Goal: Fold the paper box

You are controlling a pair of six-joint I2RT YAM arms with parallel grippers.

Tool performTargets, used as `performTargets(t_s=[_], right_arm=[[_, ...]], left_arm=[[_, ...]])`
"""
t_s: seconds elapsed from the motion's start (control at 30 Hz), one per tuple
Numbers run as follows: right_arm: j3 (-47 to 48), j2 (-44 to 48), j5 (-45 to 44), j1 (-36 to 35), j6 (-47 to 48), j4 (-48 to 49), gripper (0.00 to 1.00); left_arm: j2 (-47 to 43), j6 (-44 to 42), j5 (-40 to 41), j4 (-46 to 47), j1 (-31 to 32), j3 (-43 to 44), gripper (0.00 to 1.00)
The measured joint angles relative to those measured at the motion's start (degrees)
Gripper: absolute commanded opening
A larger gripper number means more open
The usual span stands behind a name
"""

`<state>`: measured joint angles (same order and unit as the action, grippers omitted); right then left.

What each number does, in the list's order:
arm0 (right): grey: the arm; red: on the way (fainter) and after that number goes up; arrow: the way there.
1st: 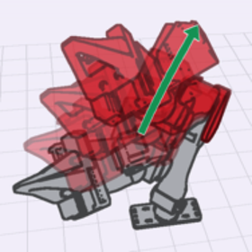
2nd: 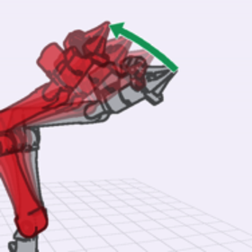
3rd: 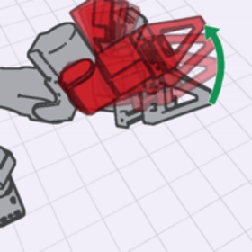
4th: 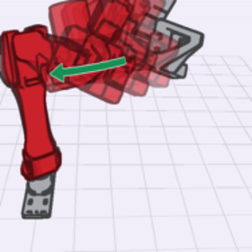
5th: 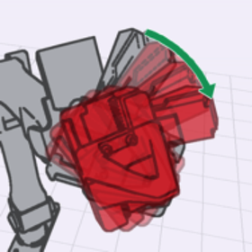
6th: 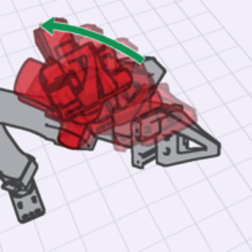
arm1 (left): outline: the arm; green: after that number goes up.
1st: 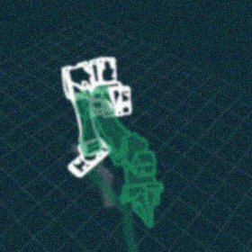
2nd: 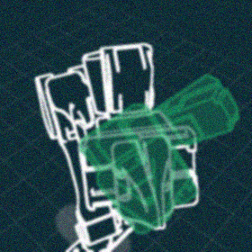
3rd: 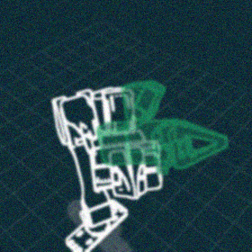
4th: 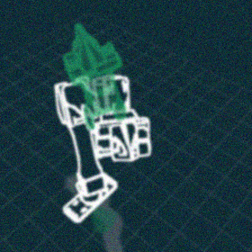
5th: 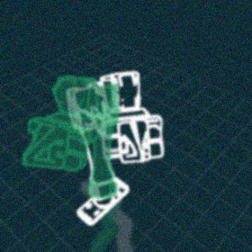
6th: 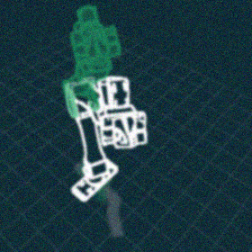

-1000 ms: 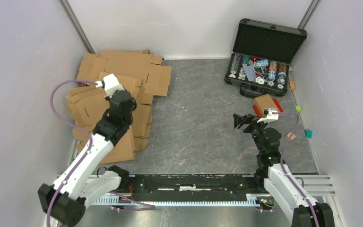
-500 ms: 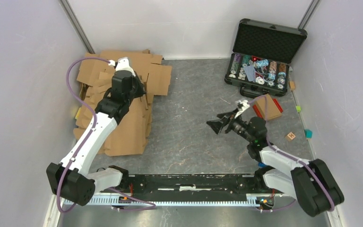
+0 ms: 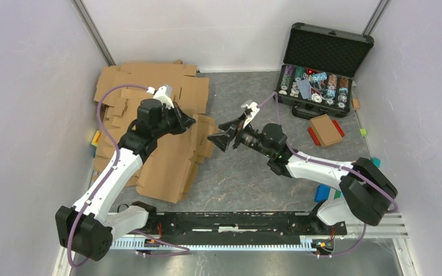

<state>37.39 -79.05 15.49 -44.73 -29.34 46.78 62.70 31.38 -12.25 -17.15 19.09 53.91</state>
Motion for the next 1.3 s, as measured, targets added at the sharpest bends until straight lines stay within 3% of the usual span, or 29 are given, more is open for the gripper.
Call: performTargets(t_s=[0.23, 0.37, 0.5, 0.7, 1.0, 1.3], right_arm=[[8.2, -7.9, -6.3, -3.8, -1.1, -5.3, 0.85], [7.6, -9.0, -8.4, -4.3, -1.8, -6.5, 0.85], [6.4, -9.0, -7.4, -4.3, -2.3, -6.1, 0.98], [4.3, -7.2, -5.5, -4.4, -1.6, -4.5, 0.98], [-7.2, 11.5, -10.4, -0.9, -0.9, -5.7, 0.98], [-12.5, 37.3, -29.0, 3.5, 2.5, -20.4, 0.98]], left_arm=[[-1.8, 1.0, -1.5, 1.5, 0.0, -0.9, 0.03], [-2.2, 1.2, -1.7, 1.6, 0.0, -0.9, 0.03], [-4.0, 1.2, -1.3, 0.4, 0.0, -0.7, 0.03], [-9.4, 1.1, 0.8, -4.6, 0.0, 4.1, 0.05], [-9.5, 1.4, -5.8, -4.6, 3.0, 15.9, 0.02], [4.5, 4.7, -7.0, 5.4, 20.6, 15.9, 0.02]])
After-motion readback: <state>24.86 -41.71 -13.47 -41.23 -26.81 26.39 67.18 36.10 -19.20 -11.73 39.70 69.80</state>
